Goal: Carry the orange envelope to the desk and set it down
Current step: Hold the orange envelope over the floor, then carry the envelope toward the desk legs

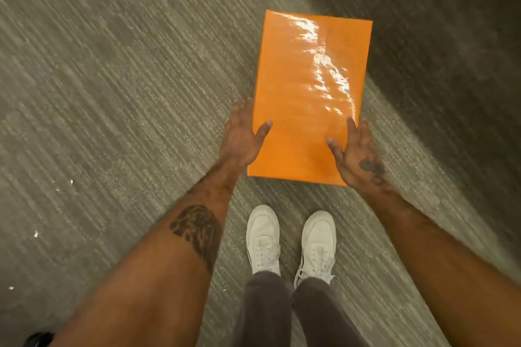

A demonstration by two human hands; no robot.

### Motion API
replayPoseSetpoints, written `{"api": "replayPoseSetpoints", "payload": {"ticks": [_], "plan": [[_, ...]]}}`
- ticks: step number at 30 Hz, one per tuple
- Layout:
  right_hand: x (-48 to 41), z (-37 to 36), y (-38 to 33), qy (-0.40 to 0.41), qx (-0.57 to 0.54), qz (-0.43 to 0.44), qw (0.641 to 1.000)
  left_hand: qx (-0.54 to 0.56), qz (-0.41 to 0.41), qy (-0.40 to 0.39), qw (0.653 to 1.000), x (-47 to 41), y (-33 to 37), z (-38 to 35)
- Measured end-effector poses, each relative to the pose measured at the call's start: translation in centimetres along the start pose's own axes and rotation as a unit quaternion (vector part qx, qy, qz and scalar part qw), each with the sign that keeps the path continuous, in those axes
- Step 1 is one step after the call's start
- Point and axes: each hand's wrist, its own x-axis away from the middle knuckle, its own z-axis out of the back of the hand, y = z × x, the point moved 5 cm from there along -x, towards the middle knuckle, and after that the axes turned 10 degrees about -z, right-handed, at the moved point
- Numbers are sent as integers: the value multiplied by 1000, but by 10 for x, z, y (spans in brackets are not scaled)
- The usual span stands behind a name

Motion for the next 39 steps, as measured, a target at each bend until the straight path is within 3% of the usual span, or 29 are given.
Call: {"api": "replayPoseSetpoints", "payload": {"ticks": [5, 9, 14, 25, 39], "plan": [[-22, -26, 18, -2, -165, -93, 982, 189, 116, -8, 975, -16, -34, -39], [-30, -35, 21, -25, -266, -126, 955, 237, 113, 20, 965, -22, -40, -54], [-31, -27, 19, -37, -315, -112, 942, 294, 99, 21, 951, -26, -37, -51], [-5, 51, -27, -16, -378, -119, 918, 278, 51, -13, 959, -39, 45, 34], [10, 215, -38, 45, -467, -206, 859, 215, -40, -74, 973, -83, 239, 122]]}}
